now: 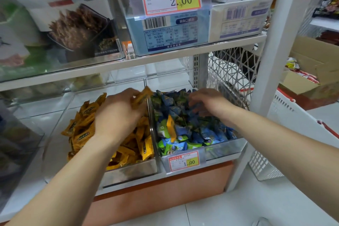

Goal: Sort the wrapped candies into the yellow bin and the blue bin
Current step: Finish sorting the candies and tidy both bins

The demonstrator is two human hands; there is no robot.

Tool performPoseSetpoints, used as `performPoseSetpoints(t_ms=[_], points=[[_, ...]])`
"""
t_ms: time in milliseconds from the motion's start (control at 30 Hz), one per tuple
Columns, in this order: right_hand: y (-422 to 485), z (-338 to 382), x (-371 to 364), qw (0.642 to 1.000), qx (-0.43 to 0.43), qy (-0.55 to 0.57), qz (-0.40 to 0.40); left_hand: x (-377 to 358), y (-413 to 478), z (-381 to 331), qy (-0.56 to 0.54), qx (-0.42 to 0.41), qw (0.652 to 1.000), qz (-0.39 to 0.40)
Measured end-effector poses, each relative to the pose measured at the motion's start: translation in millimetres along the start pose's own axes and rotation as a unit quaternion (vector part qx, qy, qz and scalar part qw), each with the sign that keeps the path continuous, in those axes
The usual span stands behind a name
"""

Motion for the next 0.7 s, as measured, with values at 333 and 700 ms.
performPoseSetpoints(t_ms=[333,700], points=[[-34.6,28.0,-75.5,0.930,0.181,-0.274,0.163,-1.6,-4.3,43.5,0.114,0.022,0.993,0.036],[-43.7,25.0,-96.3,0.899,0.192,-0.337,0.203,0.1,-35.7,-20.0,-0.061,-0.159,0.983,0.074]])
Point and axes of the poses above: each hand's wrist, its own y-axis towards the middle knuckle, its own x-axis out of the back of the hand, z = x × y, the point moved 9 cm from there along y, towards the middle knuckle, and after that the axes turned 7 degrees about y, right-handed, at the moved point
